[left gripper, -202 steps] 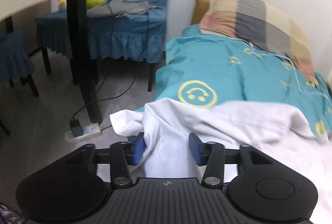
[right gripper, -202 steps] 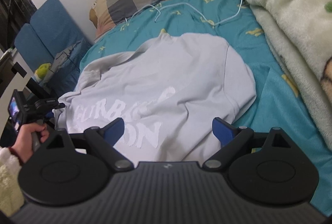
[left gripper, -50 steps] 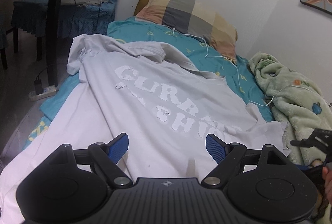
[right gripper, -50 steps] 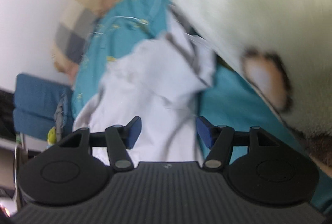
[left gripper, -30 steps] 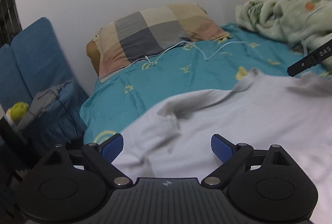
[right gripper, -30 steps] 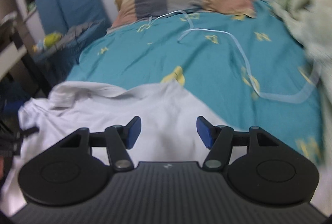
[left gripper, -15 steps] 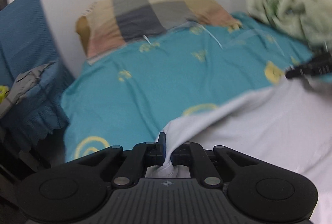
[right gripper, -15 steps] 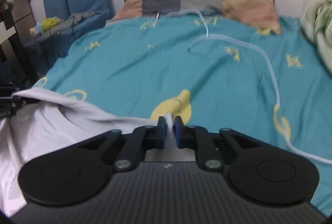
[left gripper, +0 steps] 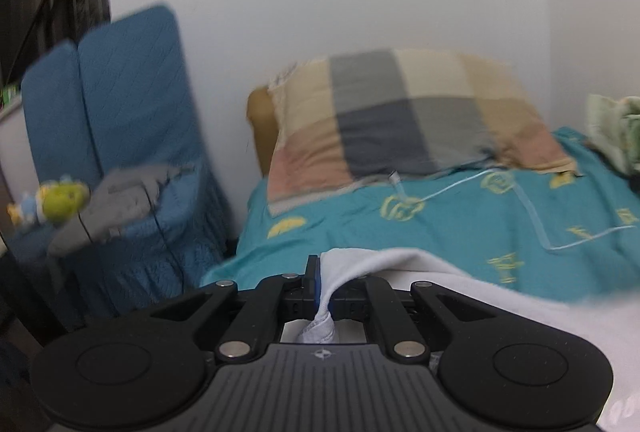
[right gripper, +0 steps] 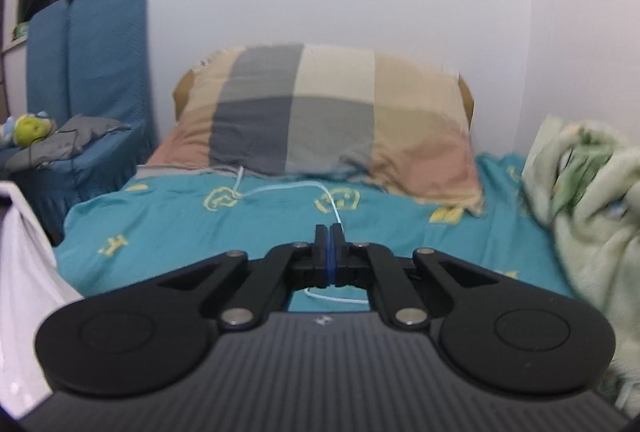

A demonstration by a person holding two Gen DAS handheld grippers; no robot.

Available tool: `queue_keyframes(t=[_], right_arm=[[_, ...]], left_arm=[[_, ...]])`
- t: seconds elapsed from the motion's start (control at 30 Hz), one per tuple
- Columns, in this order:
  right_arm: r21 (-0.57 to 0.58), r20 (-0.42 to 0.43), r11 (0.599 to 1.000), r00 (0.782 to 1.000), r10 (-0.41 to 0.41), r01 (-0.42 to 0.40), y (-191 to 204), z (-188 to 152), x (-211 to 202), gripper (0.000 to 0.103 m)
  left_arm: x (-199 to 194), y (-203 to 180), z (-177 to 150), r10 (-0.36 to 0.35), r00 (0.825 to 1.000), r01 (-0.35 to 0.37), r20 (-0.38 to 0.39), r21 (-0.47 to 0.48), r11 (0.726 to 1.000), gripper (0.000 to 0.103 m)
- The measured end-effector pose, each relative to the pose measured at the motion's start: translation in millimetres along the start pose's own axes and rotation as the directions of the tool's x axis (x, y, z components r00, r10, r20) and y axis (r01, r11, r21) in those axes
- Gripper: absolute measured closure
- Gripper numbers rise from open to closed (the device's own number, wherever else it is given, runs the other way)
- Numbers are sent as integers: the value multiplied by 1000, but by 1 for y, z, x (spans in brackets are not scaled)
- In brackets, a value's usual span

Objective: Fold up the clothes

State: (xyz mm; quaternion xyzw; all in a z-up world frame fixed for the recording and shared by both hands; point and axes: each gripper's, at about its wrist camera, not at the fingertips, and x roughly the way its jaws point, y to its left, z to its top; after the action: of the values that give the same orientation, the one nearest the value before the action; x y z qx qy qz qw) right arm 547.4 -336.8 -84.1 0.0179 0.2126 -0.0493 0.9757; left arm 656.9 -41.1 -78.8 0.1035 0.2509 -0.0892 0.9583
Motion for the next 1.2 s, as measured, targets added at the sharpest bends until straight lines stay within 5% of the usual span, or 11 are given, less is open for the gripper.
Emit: queue_keyframes(t=[0.2, 0.3, 0.43, 0.53, 0.6, 0.63, 0.67, 0.83, 0.93, 1.03, 1.2], right_arm=[[136, -87, 953, 955, 283, -270, -39, -35, 39, 98], [176, -198, 895, 876, 441, -411, -49, -40, 53, 94], [94, -323, 868, 809, 491, -488, -30, -53, 56, 44], [46, -370, 841, 773, 515, -539, -9, -63, 54, 46], [-54, -379, 862, 809, 450, -504, 11, -65, 45, 53], [-110, -376, 866, 827, 417, -487, 21, -66, 40, 85], [-153, -365, 871, 846, 388, -466, 27, -66, 34, 96], [-240, -195, 918, 942, 273, -316, 34, -42, 6, 98], [-226, -86, 949, 975, 204, -218, 28, -21, 9, 98], [-211, -47, 968, 991, 126, -133, 26, -19, 34, 98], [-135, -135, 986, 988, 79, -97, 26, -65, 93, 98]], left_arm=[[66, 8, -45, -75, 991, 72, -111, -28, 997, 99], [72, 8, -58, -107, 986, 107, -125, -10, 994, 99], [68, 16, -65, -131, 985, 128, -115, -35, 991, 99], [58, 15, -62, -117, 988, 114, -103, -36, 993, 99], [48, 13, -57, -97, 990, 95, -99, -23, 995, 99], [43, 13, -54, -88, 992, 86, -94, -19, 996, 99], [38, 13, -48, -78, 994, 77, -80, -21, 997, 99], [18, 15, -20, -22, 1000, 21, -12, -38, 999, 99], [24, 9, -9, 16, 999, -15, 28, -43, 999, 99], [52, -4, -19, 45, 999, -45, 8, -42, 998, 99], [106, -21, -57, 32, 996, -33, -88, -8, 999, 98]])
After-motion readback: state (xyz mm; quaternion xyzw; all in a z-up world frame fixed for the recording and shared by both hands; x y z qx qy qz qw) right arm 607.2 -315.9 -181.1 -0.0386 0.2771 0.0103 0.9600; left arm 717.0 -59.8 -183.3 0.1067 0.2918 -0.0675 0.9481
